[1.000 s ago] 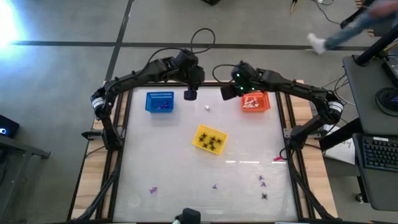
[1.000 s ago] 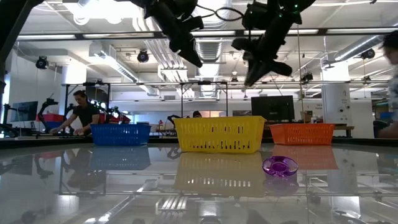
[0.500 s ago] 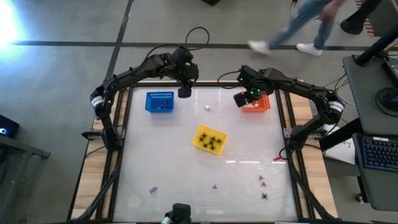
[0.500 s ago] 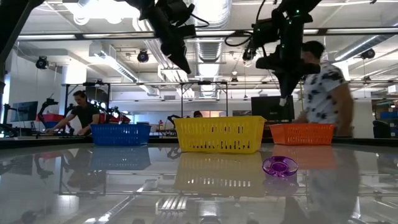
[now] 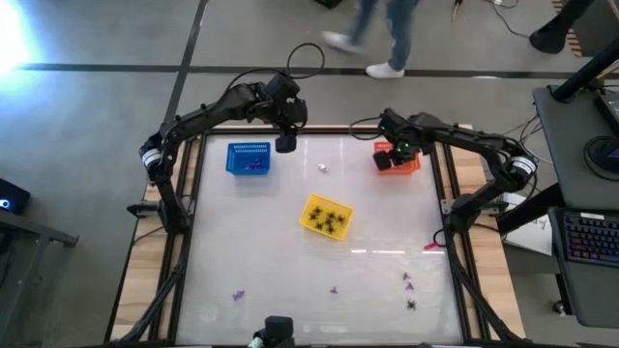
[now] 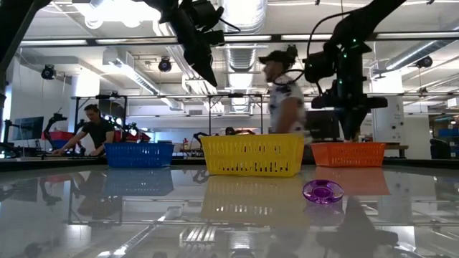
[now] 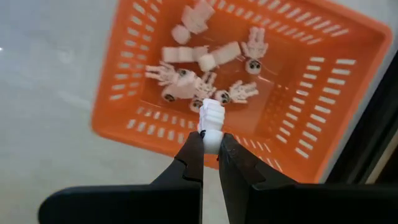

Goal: Sort Halloween decoration
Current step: Put the white skeleton toy into the orange bin, then put the purple witch hat toy into the blue bin

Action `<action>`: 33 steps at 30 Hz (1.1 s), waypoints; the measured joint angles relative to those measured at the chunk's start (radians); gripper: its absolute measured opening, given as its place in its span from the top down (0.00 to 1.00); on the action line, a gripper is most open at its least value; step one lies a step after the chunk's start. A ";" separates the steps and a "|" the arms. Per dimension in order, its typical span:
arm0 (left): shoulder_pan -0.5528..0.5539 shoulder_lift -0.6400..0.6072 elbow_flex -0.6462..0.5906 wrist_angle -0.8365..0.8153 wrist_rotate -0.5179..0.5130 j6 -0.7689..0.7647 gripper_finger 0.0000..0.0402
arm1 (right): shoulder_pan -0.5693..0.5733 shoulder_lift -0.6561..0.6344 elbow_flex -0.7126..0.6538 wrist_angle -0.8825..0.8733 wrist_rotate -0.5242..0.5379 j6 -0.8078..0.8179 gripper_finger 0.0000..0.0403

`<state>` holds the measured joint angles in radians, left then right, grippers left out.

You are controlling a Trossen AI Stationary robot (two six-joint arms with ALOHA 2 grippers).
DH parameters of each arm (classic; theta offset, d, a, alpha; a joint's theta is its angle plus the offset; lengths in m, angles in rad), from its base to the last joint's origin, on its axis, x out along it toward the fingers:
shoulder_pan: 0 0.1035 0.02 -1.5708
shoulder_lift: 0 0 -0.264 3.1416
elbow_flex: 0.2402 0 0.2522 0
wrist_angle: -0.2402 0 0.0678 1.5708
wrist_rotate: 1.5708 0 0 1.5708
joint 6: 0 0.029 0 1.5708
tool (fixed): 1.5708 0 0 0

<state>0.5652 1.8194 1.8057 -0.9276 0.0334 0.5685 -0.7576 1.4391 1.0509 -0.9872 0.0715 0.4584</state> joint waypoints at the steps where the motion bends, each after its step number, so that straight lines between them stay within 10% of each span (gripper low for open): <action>1: 0.000 0.000 0.000 0.000 0.000 -0.002 0.63 | -0.004 0.000 -0.011 0.014 0.000 -0.001 0.96; 22: -0.003 -0.002 0.000 -0.153 -0.071 -0.063 0.63 | -0.015 0.001 0.067 0.006 0.086 -0.111 0.63; 33: -0.016 -0.004 0.000 -0.405 -0.079 -0.220 0.63 | 0.006 -0.014 0.182 -0.245 -0.024 -0.158 0.62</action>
<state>0.5487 1.8158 1.8057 -1.3327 -0.0453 0.3485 -0.7511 1.4248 1.2331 -1.2325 0.0475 0.3002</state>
